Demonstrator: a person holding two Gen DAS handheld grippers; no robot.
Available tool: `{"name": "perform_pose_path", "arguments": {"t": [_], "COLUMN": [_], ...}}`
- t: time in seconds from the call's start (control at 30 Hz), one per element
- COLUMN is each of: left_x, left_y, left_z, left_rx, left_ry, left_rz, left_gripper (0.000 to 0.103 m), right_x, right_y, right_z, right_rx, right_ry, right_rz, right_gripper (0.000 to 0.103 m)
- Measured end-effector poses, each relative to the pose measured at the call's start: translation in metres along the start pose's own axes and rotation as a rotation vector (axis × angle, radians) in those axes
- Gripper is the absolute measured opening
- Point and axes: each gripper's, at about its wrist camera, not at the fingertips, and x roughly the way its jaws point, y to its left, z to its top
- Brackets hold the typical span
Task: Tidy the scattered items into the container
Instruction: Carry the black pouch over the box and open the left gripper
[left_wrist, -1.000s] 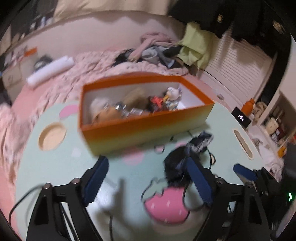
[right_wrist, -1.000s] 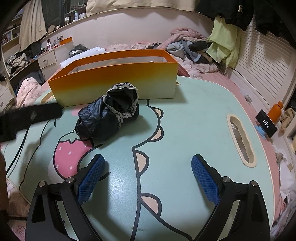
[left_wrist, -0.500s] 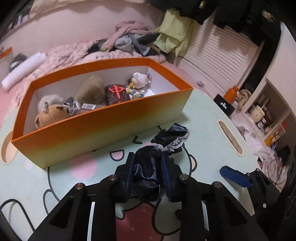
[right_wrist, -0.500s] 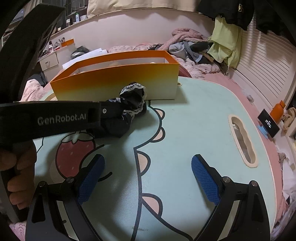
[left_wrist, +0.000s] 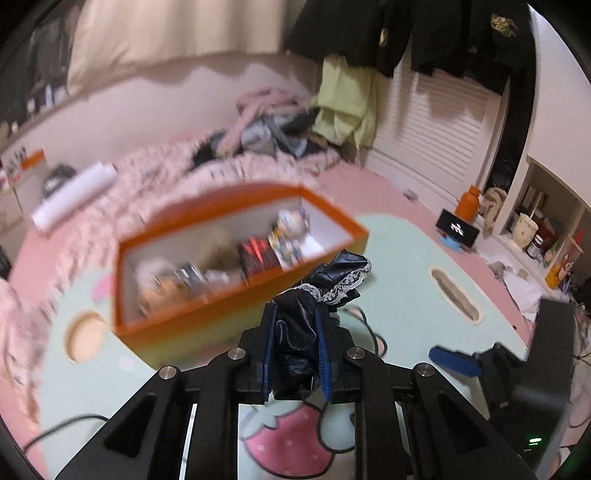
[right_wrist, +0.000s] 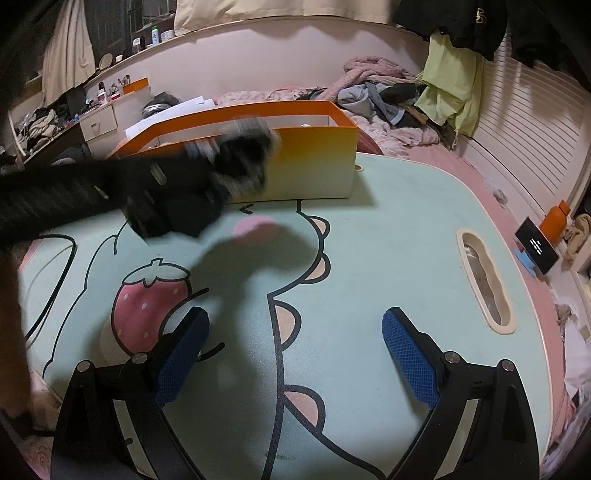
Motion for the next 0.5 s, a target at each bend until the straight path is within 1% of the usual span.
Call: {"name": "perform_pose_path", "arguments": {"t": [0.13, 0.23, 0.33, 0.37, 0.4, 0.43, 0.47, 0.5], "left_x": [-0.017, -0.016, 0.002, 0.011, 0.027, 0.038, 0.05, 0.06], "left_y": [0.003, 0.011, 0.021, 0.025, 0.032, 0.035, 0.041, 0.047], "left_z": [0.027, 0.048, 0.067, 0.07, 0.075, 0.075, 0.075, 0.074], "left_rx": [0.037, 0.037, 0.02, 0.014, 0.005, -0.005, -0.019, -0.037], "left_ry": [-0.058, -0.072, -0.053, -0.04, -0.004, 0.028, 0.065, 0.094], "left_rz": [0.056, 0.081, 0.108, 0.12, 0.148, 0.17, 0.203, 0.244], "left_gripper": [0.018, 0.018, 0.018, 0.02, 0.023, 0.037, 0.061, 0.068], "right_x": [0.0, 0.0, 0.0, 0.0, 0.0, 0.0, 0.0, 0.0], "right_y": [0.0, 0.0, 0.0, 0.0, 0.0, 0.0, 0.0, 0.0], "right_z": [0.0, 0.0, 0.0, 0.0, 0.0, 0.0, 0.0, 0.0], "right_rx": [0.0, 0.0, 0.0, 0.0, 0.0, 0.0, 0.0, -0.001], "right_ry": [0.0, 0.0, 0.0, 0.0, 0.0, 0.0, 0.0, -0.001], "right_rz": [0.001, 0.001, 0.001, 0.001, 0.001, 0.001, 0.001, 0.002], "right_gripper": [0.095, 0.095, 0.095, 0.095, 0.095, 0.095, 0.095, 0.095]}}
